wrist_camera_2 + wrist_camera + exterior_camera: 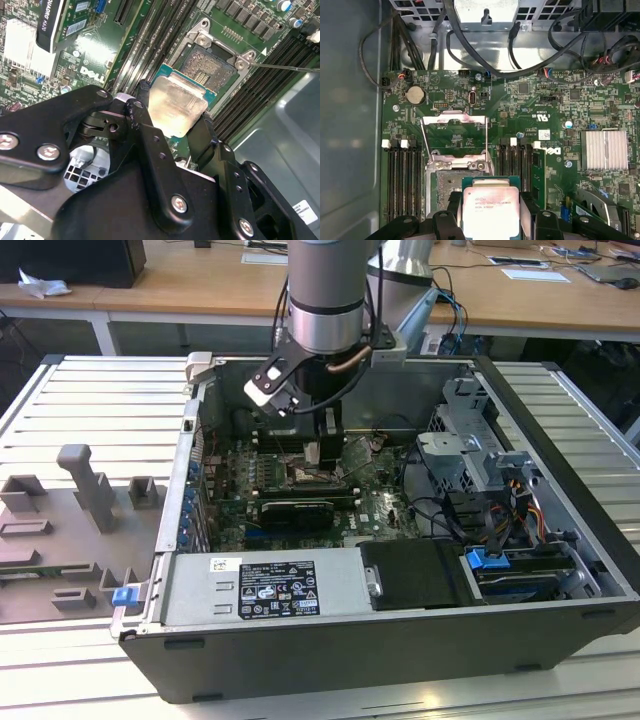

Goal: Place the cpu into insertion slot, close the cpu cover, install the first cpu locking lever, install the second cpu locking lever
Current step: 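Place the cpu into insertion slot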

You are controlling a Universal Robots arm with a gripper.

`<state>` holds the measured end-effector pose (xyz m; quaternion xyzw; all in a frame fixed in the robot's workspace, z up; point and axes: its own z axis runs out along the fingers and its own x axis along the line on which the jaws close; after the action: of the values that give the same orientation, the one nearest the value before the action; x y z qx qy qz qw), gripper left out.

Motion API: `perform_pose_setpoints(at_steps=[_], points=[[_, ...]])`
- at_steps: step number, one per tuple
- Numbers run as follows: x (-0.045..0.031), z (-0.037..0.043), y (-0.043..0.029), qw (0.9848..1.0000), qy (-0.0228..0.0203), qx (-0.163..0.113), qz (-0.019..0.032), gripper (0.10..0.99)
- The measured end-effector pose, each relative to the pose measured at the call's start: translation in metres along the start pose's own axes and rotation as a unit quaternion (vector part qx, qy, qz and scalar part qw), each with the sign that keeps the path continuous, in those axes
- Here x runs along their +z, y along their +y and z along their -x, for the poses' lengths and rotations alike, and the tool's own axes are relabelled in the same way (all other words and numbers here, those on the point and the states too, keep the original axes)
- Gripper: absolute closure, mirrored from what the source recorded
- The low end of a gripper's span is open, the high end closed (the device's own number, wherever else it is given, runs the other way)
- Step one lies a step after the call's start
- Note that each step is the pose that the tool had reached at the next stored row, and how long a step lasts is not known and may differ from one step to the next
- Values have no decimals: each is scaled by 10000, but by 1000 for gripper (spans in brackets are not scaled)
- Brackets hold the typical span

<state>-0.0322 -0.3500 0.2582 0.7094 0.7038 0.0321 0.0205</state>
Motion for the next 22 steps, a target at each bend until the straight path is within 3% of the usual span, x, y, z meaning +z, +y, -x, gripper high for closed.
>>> perform_pose_setpoints(at_steps=[22], points=[[158, 3, -12, 10000, 0, 0, -35, 545]])
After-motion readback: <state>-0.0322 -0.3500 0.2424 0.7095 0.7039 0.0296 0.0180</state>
